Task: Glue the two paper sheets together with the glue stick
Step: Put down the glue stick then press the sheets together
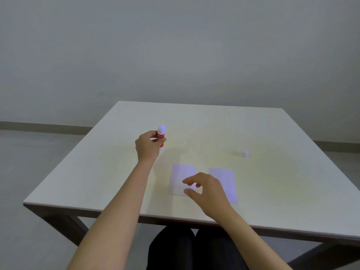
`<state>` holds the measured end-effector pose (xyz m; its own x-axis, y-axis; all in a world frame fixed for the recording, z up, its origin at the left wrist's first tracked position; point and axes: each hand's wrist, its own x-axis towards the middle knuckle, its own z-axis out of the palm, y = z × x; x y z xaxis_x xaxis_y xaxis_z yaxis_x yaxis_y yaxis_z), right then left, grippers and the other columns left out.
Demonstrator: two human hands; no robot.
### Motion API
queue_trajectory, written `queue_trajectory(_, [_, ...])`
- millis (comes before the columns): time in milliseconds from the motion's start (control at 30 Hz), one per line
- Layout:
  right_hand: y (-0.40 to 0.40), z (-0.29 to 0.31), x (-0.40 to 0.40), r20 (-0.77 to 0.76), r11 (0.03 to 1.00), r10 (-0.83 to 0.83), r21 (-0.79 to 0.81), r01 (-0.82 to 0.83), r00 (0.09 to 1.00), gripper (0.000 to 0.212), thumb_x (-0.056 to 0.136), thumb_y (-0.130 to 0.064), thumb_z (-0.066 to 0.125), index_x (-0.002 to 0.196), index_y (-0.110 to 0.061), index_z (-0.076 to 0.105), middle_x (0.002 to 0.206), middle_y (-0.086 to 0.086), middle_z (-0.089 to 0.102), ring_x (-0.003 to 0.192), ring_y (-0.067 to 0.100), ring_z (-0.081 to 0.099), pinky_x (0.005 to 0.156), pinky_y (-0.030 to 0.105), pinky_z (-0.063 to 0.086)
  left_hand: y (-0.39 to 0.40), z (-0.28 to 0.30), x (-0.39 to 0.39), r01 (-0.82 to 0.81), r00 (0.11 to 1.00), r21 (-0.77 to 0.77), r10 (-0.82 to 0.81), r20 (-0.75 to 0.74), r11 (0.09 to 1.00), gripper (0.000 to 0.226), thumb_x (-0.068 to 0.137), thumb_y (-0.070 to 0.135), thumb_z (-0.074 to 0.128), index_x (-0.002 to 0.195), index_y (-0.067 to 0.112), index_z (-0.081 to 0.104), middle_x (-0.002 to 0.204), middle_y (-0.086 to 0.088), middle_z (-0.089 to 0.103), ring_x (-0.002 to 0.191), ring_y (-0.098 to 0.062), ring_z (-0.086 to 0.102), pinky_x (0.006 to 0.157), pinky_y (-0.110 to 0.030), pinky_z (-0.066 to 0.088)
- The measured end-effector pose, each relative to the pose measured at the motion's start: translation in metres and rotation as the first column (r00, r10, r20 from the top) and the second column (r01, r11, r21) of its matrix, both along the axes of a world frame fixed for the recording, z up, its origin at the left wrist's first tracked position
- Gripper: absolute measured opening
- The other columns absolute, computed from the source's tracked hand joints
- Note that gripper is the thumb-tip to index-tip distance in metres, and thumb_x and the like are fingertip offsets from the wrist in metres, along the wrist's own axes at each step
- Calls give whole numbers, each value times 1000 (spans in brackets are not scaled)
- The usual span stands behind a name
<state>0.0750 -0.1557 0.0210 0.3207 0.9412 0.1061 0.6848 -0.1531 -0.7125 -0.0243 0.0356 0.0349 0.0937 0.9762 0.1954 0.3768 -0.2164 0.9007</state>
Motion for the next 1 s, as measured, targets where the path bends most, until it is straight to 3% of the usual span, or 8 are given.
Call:
queue_trajectory(100, [6,-8,0,423,991,133,-85,-107,896,33,93,-31,53,125,-27,60,125,-9,59,112,18,45,88,26,30,1,-5,0,-21,1000,4,21,3,1000,5,80,15,66,82,14,70,68,1,69,50,14,57,53,-2,37])
queue_trajectory(200, [12,-13,0,558,979,203,-143,-147,805,33,94,-31,49,123,-23,61,122,-5,59,112,22,41,86,29,25,1,-9,-1,-36,999,-5,36,4,999,5,80,15,66,83,13,69,72,3,69,56,6,60,57,-8,36])
queue_trajectory(300, [14,-18,2,581,977,208,-160,-140,787,32,92,-32,50,120,-21,62,118,-2,61,110,23,41,85,30,25,2,-13,-1,-52,999,-11,52,9,999,7,80,15,67,84,12,70,77,4,69,67,-8,60,61,-12,37])
queue_trajectory(467, [17,-19,5,589,976,217,-144,-163,778,33,91,-34,52,121,-22,62,114,-4,64,110,22,41,87,30,25,3,-18,-2,-63,998,-28,63,9,998,7,80,17,67,86,14,70,79,5,70,68,-10,60,61,-15,38])
queue_trajectory(700, [16,-14,3,707,962,269,-164,-219,654,24,91,-25,50,102,-17,69,98,-1,69,106,26,48,97,33,28,5,-25,-2,-89,996,-40,89,19,995,10,80,18,69,88,14,71,82,10,66,74,-12,59,66,-24,37])
queue_trajectory(800, [11,-8,0,771,967,248,-157,-202,587,4,66,-32,74,67,-29,72,63,-12,66,82,15,63,88,26,47,5,-27,-2,-91,996,-38,92,17,995,10,80,19,69,89,16,71,85,11,65,80,-16,60,70,-25,38])
queue_trajectory(833, [10,-6,-2,783,967,247,-164,-194,570,10,57,-32,79,59,-30,70,55,-13,63,76,13,64,85,25,50,5,-27,-1,-92,996,-39,92,14,995,10,79,20,69,88,17,71,85,12,65,80,-17,60,69,-25,38])
queue_trajectory(1000, [6,1,-6,864,961,252,-172,-215,435,16,47,-16,74,50,-26,61,47,-10,55,69,15,65,87,29,52,2,-28,0,-78,997,-33,79,17,996,4,79,22,68,83,21,68,81,15,64,78,-17,62,58,-19,38])
